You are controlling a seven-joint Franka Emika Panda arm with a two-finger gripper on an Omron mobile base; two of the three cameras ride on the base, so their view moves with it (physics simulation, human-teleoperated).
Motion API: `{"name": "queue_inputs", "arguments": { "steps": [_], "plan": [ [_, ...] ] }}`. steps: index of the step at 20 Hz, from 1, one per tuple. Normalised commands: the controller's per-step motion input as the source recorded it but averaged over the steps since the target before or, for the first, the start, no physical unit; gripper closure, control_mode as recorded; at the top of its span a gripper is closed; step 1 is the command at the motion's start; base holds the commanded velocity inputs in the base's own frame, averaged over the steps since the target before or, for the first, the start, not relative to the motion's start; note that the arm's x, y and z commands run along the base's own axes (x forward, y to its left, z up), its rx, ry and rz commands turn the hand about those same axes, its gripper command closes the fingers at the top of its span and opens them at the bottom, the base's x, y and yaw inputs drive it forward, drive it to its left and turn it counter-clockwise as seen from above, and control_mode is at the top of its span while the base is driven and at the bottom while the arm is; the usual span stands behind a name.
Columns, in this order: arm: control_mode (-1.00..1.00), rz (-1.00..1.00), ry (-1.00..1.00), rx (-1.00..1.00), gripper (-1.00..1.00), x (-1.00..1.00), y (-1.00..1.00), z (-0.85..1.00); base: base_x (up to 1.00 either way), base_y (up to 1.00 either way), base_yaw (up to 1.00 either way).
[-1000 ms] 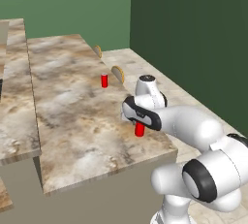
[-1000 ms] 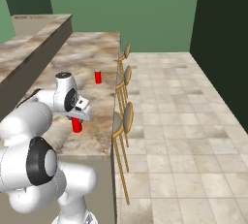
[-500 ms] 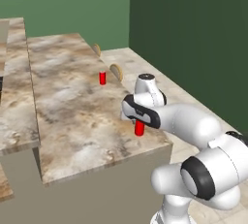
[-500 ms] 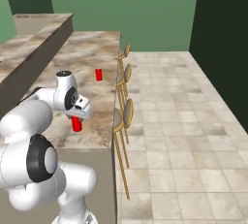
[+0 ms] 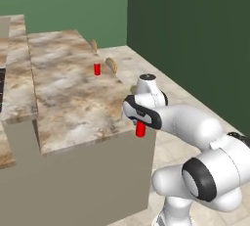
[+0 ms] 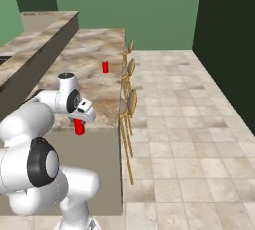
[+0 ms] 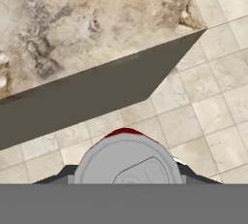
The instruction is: Four empty soda cans are scattered around the kitchen. Gather all the cans and cluster them next to the stove for recycling.
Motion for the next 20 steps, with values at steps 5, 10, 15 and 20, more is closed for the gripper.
{"name": "queue_inputs", "arguments": {
  "steps": [5,10,15,20],
  "plan": [
    [1.00,0.00,0.00,0.00,1.00,0.00,0.00,0.00,-0.60,0.41,0.00],
    [1.00,0.00,0.00,0.00,1.00,0.00,0.00,0.00,-0.53,0.52,-0.01],
    [1.00,0.00,0.00,0.00,1.00,0.00,0.00,0.00,-0.46,0.61,0.00],
    [1.00,0.00,0.00,0.00,1.00,0.00,0.00,0.00,-0.36,0.67,0.00]
  ]
}}
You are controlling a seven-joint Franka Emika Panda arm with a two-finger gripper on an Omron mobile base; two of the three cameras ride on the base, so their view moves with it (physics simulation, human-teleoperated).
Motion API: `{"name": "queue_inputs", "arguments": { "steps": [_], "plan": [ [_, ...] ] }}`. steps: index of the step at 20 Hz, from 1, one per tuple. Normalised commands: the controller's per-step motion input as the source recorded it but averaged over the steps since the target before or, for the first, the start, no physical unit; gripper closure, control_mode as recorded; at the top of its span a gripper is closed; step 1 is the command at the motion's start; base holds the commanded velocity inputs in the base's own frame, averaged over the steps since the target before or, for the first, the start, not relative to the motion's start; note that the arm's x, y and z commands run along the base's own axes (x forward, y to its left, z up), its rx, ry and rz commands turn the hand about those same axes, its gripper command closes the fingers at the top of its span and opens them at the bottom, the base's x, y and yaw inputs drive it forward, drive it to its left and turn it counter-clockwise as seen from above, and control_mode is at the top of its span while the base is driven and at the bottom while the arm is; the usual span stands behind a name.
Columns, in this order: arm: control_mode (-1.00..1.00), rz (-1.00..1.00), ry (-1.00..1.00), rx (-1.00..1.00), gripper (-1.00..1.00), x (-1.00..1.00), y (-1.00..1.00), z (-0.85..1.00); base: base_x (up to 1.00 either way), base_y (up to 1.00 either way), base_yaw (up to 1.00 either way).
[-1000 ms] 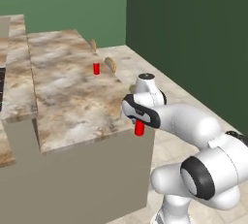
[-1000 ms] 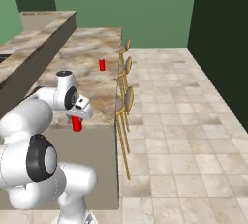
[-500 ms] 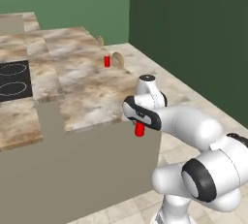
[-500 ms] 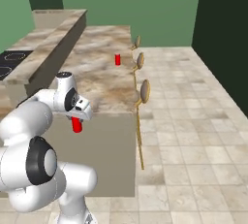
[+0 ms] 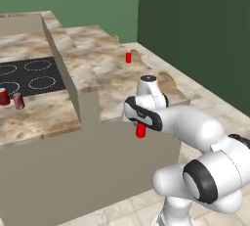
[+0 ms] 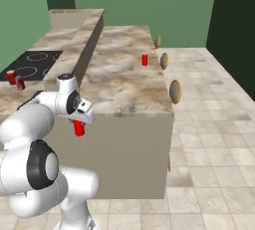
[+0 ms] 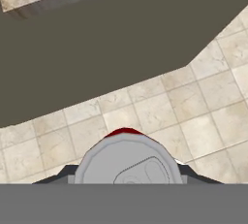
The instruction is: Four empty soda cans are scattered around the kitchen. Gather all the cans and cluster them next to the stove for recycling.
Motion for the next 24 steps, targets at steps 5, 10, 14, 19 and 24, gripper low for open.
{"name": "queue_inputs", "arguments": {
  "steps": [5,10,14,19,24],
  "plan": [
    [1.00,0.00,0.00,0.00,1.00,0.00,0.00,0.00,-0.22,0.73,0.00],
    [1.00,0.00,0.00,0.00,1.00,0.00,0.00,0.00,-0.15,0.74,0.00],
    [1.00,0.00,0.00,0.00,1.00,0.00,0.00,0.00,-0.04,0.75,0.00],
    [1.00,0.00,0.00,0.00,1.00,0.00,0.00,0.00,0.02,0.75,-0.01],
    [1.00,0.00,0.00,0.00,1.00,0.00,0.00,0.00,0.09,0.74,-0.02]
  ]
}}
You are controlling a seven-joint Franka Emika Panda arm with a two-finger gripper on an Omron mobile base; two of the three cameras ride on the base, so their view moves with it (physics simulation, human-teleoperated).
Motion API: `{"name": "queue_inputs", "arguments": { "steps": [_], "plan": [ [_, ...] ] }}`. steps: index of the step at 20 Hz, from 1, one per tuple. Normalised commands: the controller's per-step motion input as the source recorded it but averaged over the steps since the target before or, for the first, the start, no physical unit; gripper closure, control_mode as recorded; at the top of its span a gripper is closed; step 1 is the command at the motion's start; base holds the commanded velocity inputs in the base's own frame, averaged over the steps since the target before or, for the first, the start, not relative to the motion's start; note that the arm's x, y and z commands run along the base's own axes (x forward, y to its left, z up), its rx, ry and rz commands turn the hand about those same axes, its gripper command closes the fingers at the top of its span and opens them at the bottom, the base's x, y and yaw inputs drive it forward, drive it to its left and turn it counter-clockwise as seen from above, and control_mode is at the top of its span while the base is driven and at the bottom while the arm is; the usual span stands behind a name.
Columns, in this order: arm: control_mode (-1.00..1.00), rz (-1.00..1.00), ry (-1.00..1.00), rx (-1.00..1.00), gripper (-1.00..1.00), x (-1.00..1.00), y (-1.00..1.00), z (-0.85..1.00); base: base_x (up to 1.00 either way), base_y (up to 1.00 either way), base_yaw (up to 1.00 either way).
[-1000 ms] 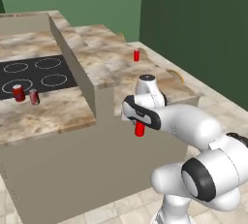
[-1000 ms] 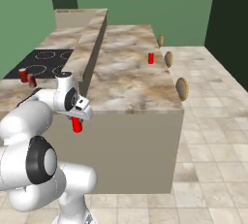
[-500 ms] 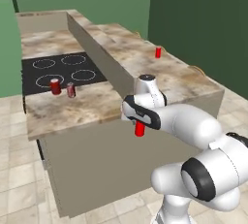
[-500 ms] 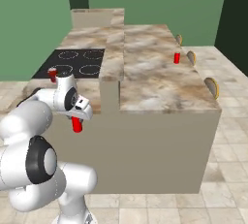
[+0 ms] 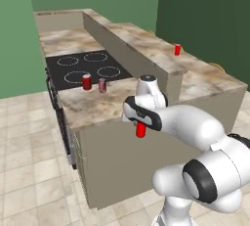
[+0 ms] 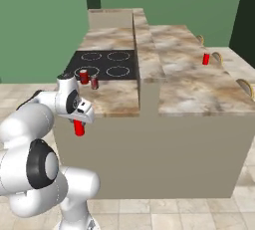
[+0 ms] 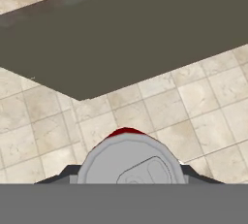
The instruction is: Four empty soda cans are scattered around the kitchen. Gather all the cans and cluster them next to the stove for recycling.
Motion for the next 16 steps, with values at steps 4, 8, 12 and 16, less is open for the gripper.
{"name": "queue_inputs", "arguments": {
  "steps": [4,8,12,16],
  "plan": [
    [1.00,0.00,0.00,0.00,1.00,0.00,0.00,0.00,0.12,0.71,-0.08],
    [1.00,0.00,0.00,0.00,1.00,0.00,0.00,0.00,0.16,0.66,-0.14],
    [1.00,0.00,0.00,0.00,1.00,0.00,0.00,0.00,0.22,0.62,-0.18],
    [1.00,0.00,0.00,0.00,1.00,0.00,0.00,0.00,0.26,0.56,-0.27]
  ]
}}
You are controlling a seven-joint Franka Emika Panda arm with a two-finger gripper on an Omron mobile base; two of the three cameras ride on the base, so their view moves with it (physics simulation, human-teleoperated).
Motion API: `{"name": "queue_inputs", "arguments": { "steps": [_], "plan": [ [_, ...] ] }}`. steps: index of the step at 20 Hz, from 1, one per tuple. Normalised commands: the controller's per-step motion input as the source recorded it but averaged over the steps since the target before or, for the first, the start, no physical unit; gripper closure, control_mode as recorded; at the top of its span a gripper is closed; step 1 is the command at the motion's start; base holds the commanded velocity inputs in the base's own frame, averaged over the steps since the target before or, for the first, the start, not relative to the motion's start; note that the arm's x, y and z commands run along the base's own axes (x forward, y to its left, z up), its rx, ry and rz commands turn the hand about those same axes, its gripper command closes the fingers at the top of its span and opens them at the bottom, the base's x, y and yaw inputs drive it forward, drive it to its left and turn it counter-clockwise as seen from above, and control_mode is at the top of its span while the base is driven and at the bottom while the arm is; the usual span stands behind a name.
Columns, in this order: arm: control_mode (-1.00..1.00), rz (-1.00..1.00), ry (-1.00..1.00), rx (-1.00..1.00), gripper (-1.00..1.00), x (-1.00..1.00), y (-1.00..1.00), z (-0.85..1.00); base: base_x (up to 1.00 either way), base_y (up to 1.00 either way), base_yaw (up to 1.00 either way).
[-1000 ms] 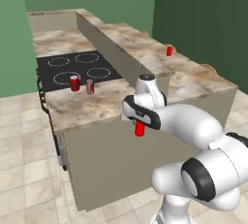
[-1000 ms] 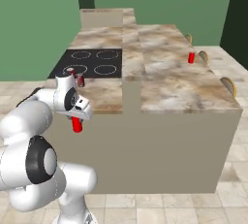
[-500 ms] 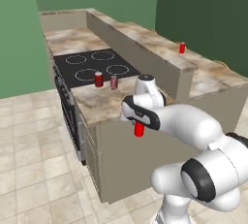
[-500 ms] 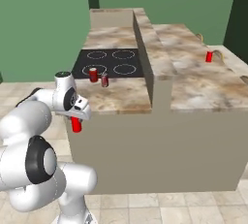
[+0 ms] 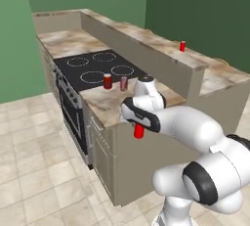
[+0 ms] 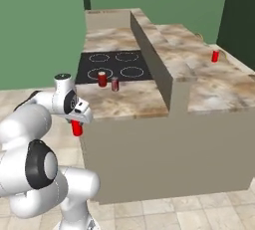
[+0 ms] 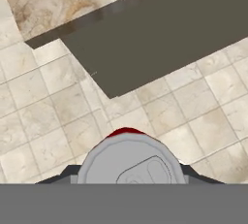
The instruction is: Four empty soda cans are scattered around the kitchen. Gather all the cans and cluster them next to the stove for recycling.
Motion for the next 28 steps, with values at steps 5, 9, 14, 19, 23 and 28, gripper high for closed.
{"name": "queue_inputs", "arguments": {
  "steps": [5,9,14,19,23,28],
  "plan": [
    [1.00,0.00,0.00,0.00,1.00,0.00,0.00,0.00,0.27,0.50,-0.35],
    [1.00,0.00,0.00,0.00,1.00,0.00,0.00,0.00,0.11,0.58,-0.27],
    [1.00,0.00,0.00,0.00,1.00,0.00,0.00,0.00,-0.04,0.67,-0.11],
    [1.00,0.00,0.00,0.00,1.00,0.00,0.00,0.00,-0.08,0.67,-0.10],
    [1.00,0.00,0.00,0.00,1.00,0.00,0.00,0.00,0.01,0.59,-0.27],
    [1.00,0.00,0.00,0.00,1.00,0.00,0.00,0.00,0.09,0.51,-0.38]
  ]
}}
